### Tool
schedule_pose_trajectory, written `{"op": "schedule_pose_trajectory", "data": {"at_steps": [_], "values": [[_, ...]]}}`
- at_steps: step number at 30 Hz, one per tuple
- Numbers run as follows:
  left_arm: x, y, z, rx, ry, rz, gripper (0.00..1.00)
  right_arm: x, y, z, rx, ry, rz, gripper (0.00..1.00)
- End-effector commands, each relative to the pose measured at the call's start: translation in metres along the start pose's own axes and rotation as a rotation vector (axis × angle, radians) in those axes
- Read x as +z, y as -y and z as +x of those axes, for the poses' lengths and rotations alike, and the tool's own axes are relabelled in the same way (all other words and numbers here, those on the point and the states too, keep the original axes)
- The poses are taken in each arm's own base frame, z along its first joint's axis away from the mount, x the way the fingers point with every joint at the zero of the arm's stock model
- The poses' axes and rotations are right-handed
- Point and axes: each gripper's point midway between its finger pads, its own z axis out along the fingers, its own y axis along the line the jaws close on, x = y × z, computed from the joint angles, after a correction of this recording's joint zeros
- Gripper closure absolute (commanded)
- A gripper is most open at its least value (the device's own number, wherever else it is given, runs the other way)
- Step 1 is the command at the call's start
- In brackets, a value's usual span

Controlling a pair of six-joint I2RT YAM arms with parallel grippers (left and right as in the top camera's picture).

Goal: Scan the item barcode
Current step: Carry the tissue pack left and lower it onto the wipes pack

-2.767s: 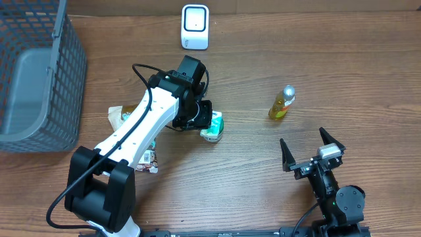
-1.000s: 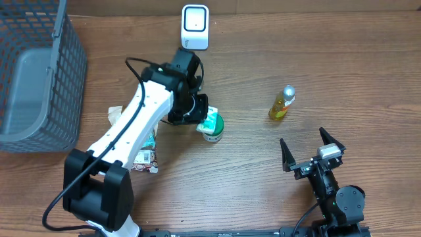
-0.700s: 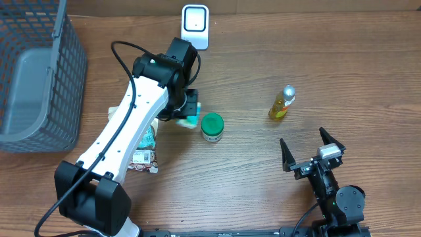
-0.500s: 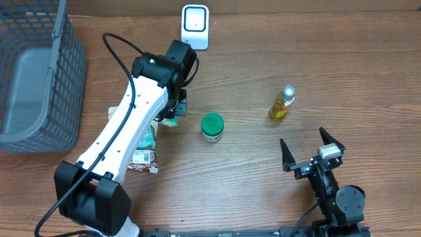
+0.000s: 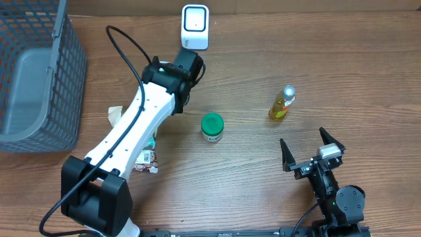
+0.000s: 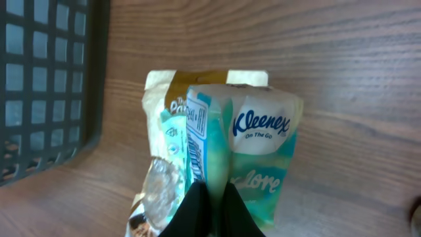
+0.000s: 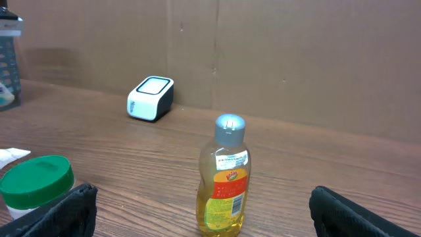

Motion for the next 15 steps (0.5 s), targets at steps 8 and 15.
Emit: {"op": "schedule_pose_trajectory", "data": {"at_steps": [8,15], "values": [[0.023,0.002,0.003,0.055,0.084,-0.098,0.96,0.0,0.002,0.002,0.002,0.002,0.009,0.0],[0.041,0.01,0.011,0.104,0.054,-0.114,0.96,0.0,0.002,0.002,0.002,0.002,0.009,0.0]]}}
